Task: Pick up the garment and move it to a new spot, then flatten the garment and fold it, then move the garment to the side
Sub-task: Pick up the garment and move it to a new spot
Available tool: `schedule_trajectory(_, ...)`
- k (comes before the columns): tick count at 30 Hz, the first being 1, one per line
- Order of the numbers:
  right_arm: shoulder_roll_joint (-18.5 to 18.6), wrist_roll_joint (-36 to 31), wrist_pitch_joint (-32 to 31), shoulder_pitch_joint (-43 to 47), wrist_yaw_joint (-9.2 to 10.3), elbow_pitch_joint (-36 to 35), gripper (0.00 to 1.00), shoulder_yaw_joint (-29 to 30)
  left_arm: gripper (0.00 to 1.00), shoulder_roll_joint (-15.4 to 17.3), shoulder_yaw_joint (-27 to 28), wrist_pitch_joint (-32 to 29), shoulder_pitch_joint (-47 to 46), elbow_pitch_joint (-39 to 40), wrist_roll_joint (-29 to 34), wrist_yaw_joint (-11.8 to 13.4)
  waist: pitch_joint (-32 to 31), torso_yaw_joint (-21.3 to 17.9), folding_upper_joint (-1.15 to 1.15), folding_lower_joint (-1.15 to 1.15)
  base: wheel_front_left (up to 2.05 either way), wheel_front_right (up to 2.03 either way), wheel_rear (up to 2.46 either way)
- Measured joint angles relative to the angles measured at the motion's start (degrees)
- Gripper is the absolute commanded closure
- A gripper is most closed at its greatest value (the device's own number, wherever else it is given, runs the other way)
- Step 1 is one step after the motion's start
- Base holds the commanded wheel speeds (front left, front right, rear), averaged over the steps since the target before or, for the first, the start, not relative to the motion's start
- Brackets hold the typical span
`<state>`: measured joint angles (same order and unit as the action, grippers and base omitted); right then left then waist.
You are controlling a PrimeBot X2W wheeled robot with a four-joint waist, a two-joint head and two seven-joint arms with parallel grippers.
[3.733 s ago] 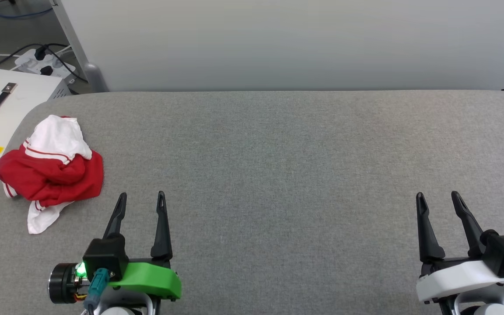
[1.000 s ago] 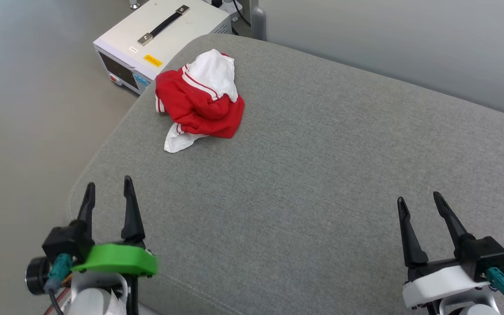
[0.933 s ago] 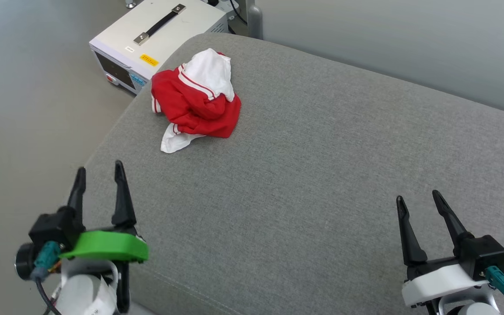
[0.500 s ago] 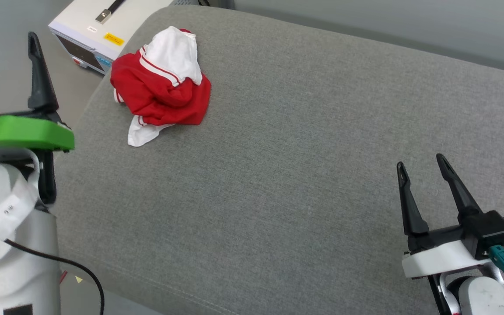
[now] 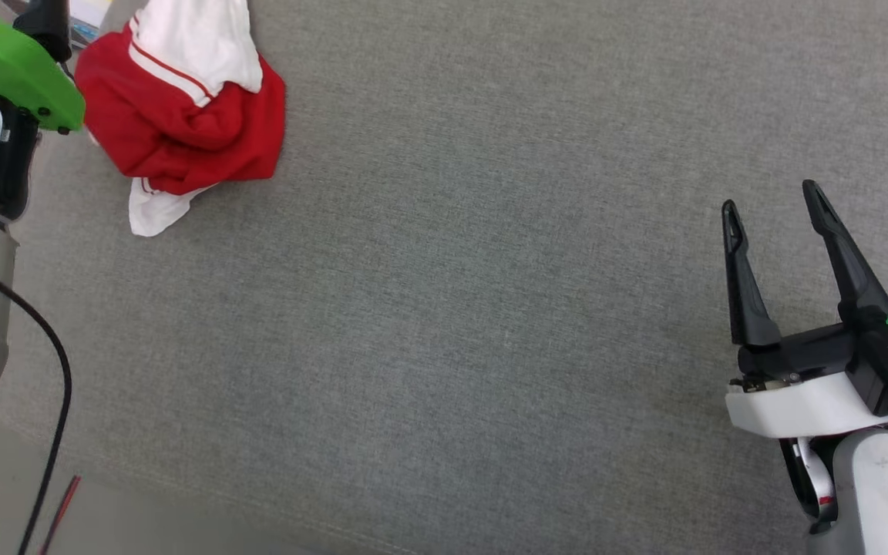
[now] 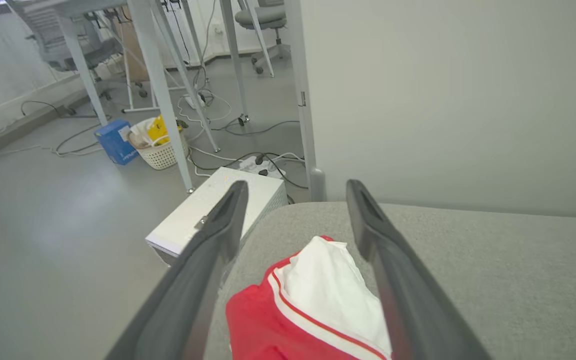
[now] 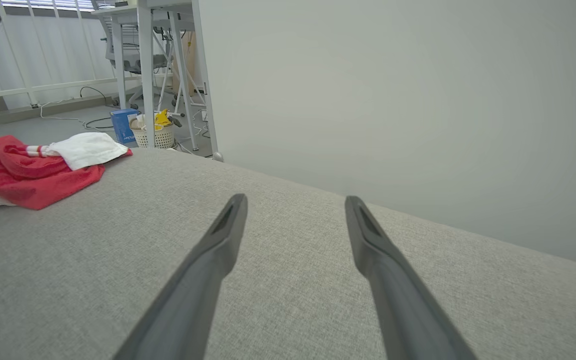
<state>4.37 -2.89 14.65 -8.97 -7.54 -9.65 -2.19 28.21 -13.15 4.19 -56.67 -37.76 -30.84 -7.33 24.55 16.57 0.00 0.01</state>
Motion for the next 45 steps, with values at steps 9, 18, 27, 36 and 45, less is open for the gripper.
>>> schedule_trajectory(9,0.2,-0.1,0.0,-1.4,0.0,-1.9,0.0,0.4,0.0,6.4,-14.7,-25.0,-3.7,-4.2,-16.2,0.0,4.8,-3.5,0.0,0.0,0.0,0.0,0.0)
schedule_trajectory(18,0.7,-0.1,0.0,-1.8,0.0,-2.5,0.0,0.6,0.0,8.3,-24.0,-38.5,-4.0,-6.6,-24.8,0.0,8.0,-5.3,0.0,0.0,0.0,0.0,0.0)
schedule_trajectory(27,0.7,-0.1,0.0,-2.0,0.0,-2.3,0.0,0.4,1.0,9.1,-29.7,-39.7,-6.3,-8.5,-26.7,0.0,9.0,-5.9,0.0,-0.01,0.0,0.0,0.0)
schedule_trajectory(36,0.1,0.5,0.0,-2.0,0.0,-1.1,0.0,0.3,1.0,10.3,-35.0,-26.6,-7.0,-6.1,-25.2,0.0,5.0,-5.6,0.0,0.0,0.0,0.0,0.0)
schedule_trajectory(45,-1.0,1.8,0.0,-0.3,0.0,0.5,0.0,-0.2,1.0,10.8,-41.5,-15.7,-12.3,1.1,-20.0,0.0,-1.5,-5.0,0.0,-0.01,0.0,0.0,0.0)
